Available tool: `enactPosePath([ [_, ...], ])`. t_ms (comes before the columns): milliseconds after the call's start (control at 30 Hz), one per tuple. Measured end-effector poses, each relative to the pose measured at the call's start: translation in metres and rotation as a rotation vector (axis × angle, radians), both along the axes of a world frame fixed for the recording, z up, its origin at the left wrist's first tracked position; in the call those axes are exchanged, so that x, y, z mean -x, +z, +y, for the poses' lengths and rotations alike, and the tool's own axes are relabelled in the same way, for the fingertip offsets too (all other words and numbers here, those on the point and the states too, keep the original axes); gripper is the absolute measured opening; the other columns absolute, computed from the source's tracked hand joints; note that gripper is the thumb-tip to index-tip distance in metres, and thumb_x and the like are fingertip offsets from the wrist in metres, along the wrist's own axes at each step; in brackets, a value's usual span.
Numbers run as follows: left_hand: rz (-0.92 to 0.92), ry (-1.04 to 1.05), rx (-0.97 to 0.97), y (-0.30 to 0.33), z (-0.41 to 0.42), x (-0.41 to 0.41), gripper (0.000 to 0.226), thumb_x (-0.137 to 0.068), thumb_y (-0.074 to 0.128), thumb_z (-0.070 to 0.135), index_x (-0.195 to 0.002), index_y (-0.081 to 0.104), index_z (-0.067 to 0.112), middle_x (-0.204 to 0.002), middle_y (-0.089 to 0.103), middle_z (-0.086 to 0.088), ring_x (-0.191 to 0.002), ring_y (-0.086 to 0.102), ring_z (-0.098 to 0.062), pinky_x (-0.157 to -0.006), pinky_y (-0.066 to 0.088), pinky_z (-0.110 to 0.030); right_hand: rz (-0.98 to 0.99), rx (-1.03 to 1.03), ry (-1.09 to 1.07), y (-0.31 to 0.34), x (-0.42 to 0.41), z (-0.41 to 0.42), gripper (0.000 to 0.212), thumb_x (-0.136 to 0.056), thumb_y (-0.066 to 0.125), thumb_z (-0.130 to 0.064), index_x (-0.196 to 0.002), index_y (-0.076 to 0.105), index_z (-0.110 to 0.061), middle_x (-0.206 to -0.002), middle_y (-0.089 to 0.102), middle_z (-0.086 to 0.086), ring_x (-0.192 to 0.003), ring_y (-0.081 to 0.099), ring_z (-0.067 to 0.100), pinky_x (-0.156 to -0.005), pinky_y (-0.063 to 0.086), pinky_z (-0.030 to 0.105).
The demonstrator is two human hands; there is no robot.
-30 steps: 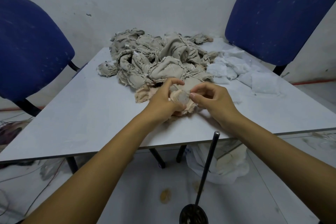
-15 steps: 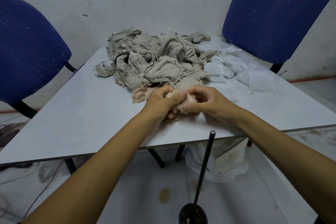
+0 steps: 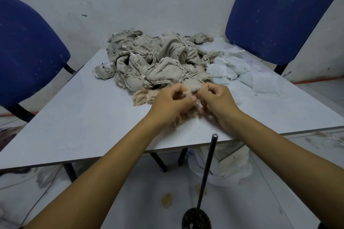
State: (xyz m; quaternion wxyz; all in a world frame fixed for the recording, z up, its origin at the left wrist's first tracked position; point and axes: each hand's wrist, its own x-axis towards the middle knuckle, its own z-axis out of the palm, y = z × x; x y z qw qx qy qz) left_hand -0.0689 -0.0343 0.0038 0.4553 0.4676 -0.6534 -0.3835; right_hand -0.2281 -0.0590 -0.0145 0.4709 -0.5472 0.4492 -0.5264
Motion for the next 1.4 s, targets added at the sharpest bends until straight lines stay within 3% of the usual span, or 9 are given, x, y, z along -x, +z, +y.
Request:
enactPosePath([
  [167, -0.342, 0.247, 0.329, -0.005, 0.004, 0.009, 0.030, -0.087, 0.063, 0.016, -0.068, 0.040, 0.024, -0.058, 0.046, 0.007, -0.054, 0.040, -0.007, -0.051, 0.029, -0.024, -0.033, 0.056, 0.025, -0.003, -0.001, -0.002, 0.033, -0.081, 0.069, -0.003, -0.062, 0.045, -0.016, -0.064, 0.044, 0.012, -0.063, 0.044, 0.025, -0.052, 0.036, 0.030],
  [333, -0.359, 0.277, 0.233, -0.009, -0.006, 0.002, 0.023, -0.093, 0.056, 0.019, -0.073, 0.046, 0.023, -0.065, 0.054, 0.003, -0.062, 0.047, -0.015, -0.055, 0.033, -0.034, -0.192, 0.001, 0.371, 0.001, 0.012, -0.001, 0.027, -0.077, 0.079, -0.015, -0.068, 0.053, -0.017, -0.072, 0.058, 0.010, -0.072, 0.057, 0.025, -0.063, 0.043, 0.032],
  [467, -0.176, 0.154, 0.103, 0.000, -0.008, -0.004, 0.015, -0.093, 0.056, -0.001, -0.089, 0.062, 0.012, -0.080, 0.066, -0.006, -0.071, 0.061, -0.024, -0.067, 0.049, -0.042, -0.334, -0.015, 0.226, 0.000, 0.015, -0.004, 0.020, -0.080, 0.078, -0.016, -0.088, 0.060, -0.016, -0.091, 0.056, 0.004, -0.077, 0.057, 0.017, -0.064, 0.054, 0.028],
  [600, -0.264, -0.459, -0.105, 0.019, 0.001, -0.018, 0.053, -0.081, 0.057, -0.024, -0.116, 0.066, 0.014, -0.112, 0.069, -0.010, -0.097, 0.066, -0.019, -0.076, 0.056, -0.028, 0.300, 0.200, 0.067, -0.005, 0.008, -0.003, 0.033, -0.084, 0.068, 0.006, -0.104, 0.063, -0.020, -0.107, 0.064, 0.005, -0.093, 0.062, 0.015, -0.071, 0.052, 0.017],
  [667, -0.343, -0.518, -0.165, 0.021, 0.005, -0.021, 0.055, -0.084, 0.050, -0.027, -0.124, 0.062, 0.009, -0.115, 0.069, -0.012, -0.102, 0.069, -0.022, -0.081, 0.059, -0.035, 0.533, 0.333, 0.100, -0.009, 0.001, 0.001, 0.035, -0.082, 0.070, 0.002, -0.111, 0.065, -0.018, -0.106, 0.069, 0.001, -0.095, 0.064, 0.009, -0.073, 0.050, 0.012],
  [767, -0.423, -0.273, -0.021, 0.017, 0.008, -0.024, 0.033, -0.091, 0.057, -0.012, -0.114, 0.069, 0.009, -0.104, 0.072, -0.009, -0.094, 0.071, -0.019, -0.086, 0.058, -0.041, 0.608, 0.350, 0.059, -0.010, -0.005, 0.003, 0.032, -0.084, 0.073, -0.007, -0.112, 0.065, -0.020, -0.102, 0.072, -0.003, -0.087, 0.065, 0.000, -0.074, 0.048, 0.006],
  [900, -0.548, 0.011, 0.264, 0.002, 0.003, -0.029, 0.015, -0.088, 0.068, 0.006, -0.101, 0.070, 0.014, -0.100, 0.065, -0.001, -0.088, 0.062, -0.011, -0.080, 0.050, -0.020, 0.615, 0.322, -0.017, -0.010, -0.007, 0.003, 0.027, -0.081, 0.079, -0.016, -0.102, 0.065, -0.025, -0.082, 0.072, -0.010, -0.077, 0.064, -0.005, -0.071, 0.047, 0.009],
  [1200, -0.550, 0.139, 0.215, -0.015, -0.004, -0.024, 0.012, -0.086, 0.075, 0.024, -0.093, 0.070, 0.015, -0.093, 0.065, 0.002, -0.082, 0.061, -0.011, -0.073, 0.047, -0.019, 0.409, 0.242, -0.015, -0.009, -0.005, 0.003, 0.021, -0.084, 0.064, -0.007, -0.094, 0.061, -0.025, -0.079, 0.068, -0.003, -0.067, 0.059, 0.007, -0.061, 0.045, 0.013],
  [1400, -0.453, 0.185, 0.251, -0.016, -0.007, -0.018, 0.006, -0.093, 0.063, 0.018, -0.094, 0.069, 0.017, -0.089, 0.067, 0.003, -0.085, 0.061, -0.013, -0.079, 0.050, -0.030, 0.584, 0.356, 0.194, -0.006, -0.004, 0.004, 0.017, -0.093, 0.067, -0.020, -0.108, 0.062, -0.027, -0.106, 0.051, 0.000, -0.095, 0.051, -0.008, -0.080, 0.038, 0.006],
])
